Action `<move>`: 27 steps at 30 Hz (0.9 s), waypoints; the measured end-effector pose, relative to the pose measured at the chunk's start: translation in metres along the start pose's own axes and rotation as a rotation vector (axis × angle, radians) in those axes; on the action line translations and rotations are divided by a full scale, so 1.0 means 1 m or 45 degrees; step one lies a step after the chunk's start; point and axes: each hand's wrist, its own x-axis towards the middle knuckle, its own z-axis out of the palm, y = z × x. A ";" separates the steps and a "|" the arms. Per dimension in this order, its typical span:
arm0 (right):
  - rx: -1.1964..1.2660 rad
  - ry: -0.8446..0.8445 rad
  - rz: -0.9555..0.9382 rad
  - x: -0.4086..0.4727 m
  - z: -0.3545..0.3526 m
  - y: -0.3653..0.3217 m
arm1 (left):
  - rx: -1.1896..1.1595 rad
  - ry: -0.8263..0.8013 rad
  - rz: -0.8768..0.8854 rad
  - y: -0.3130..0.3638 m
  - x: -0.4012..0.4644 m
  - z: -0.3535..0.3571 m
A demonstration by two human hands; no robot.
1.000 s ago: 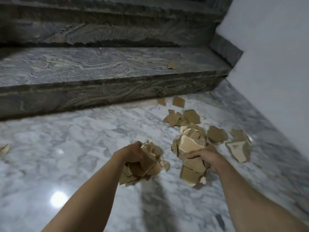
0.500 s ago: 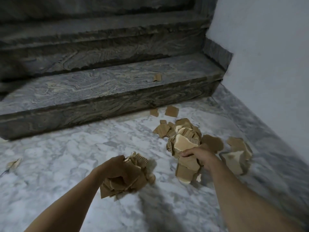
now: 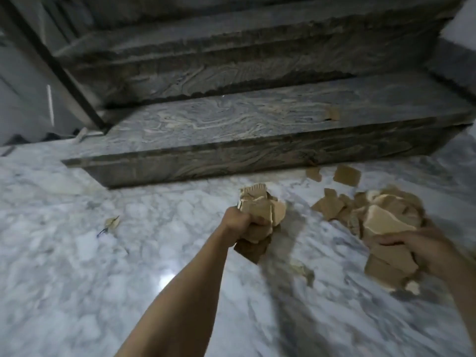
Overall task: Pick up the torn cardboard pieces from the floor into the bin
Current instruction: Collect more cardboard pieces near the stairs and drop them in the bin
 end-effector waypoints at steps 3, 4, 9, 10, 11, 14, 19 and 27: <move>-0.074 -0.093 0.085 -0.012 0.063 -0.005 | -0.074 0.273 -0.124 -0.034 0.011 -0.090; -0.098 -0.138 0.114 -0.018 0.095 -0.009 | -0.100 0.345 -0.144 -0.049 0.019 -0.124; -0.092 -0.437 0.079 -0.026 0.248 -0.024 | -0.230 0.642 -0.197 -0.104 0.035 -0.258; -0.098 -0.446 0.046 -0.035 0.269 -0.030 | -0.228 0.706 -0.221 -0.105 0.028 -0.272; -0.113 -0.441 0.020 -0.044 0.289 -0.036 | -0.176 0.759 -0.244 -0.103 0.021 -0.283; -0.176 -0.453 -0.020 -0.046 0.333 -0.043 | 0.227 0.903 -0.359 -0.109 0.032 -0.313; -0.205 -0.451 -0.054 -0.041 0.366 -0.046 | 0.476 0.751 -0.376 -0.107 0.057 -0.339; -0.103 -0.475 0.027 -0.031 0.378 -0.033 | 0.436 0.635 -0.245 -0.108 0.083 -0.356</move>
